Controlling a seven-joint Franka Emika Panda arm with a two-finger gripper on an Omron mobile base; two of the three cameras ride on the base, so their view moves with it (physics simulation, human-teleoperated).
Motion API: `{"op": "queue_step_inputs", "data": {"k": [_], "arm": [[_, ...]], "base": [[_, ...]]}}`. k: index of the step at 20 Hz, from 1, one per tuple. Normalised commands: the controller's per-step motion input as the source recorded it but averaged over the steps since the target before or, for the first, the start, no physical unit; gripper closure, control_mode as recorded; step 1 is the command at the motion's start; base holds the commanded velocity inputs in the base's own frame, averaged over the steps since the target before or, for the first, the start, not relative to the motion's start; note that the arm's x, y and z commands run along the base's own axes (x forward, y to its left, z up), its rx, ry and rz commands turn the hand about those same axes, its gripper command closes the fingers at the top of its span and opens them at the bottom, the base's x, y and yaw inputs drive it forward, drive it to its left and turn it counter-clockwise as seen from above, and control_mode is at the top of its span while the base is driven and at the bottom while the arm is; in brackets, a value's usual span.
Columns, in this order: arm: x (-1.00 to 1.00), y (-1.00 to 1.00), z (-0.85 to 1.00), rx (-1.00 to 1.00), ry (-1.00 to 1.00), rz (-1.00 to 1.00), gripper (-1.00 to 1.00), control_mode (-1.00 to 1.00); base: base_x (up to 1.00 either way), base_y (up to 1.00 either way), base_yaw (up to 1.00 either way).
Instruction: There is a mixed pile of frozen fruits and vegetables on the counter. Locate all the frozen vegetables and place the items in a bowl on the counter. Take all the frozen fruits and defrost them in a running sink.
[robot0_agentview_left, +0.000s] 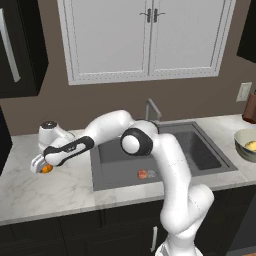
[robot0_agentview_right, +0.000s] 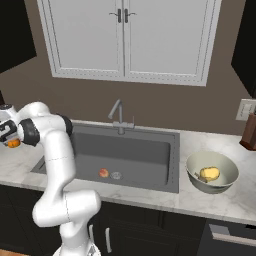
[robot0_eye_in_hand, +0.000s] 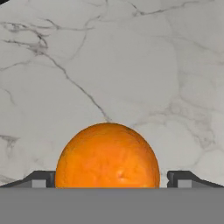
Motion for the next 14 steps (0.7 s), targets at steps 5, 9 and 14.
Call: {"op": "queue_step_inputs", "data": {"k": [5, 9, 14], "arm": [[0.07, 0.24, -0.16, 0.00, 0.00, 0.00, 1.00, -1.00], [-0.04, 0.03, -0.29, 0.00, 0.01, 0.00, 1.00, -1.00], [-0.08, -0.01, -0.20, 0.00, 0.01, 0.00, 1.00, -1.00]], "base": [[0.00, 0.00, 0.00], [0.00, 0.00, 0.00], [0.00, 0.00, 0.00]]}}
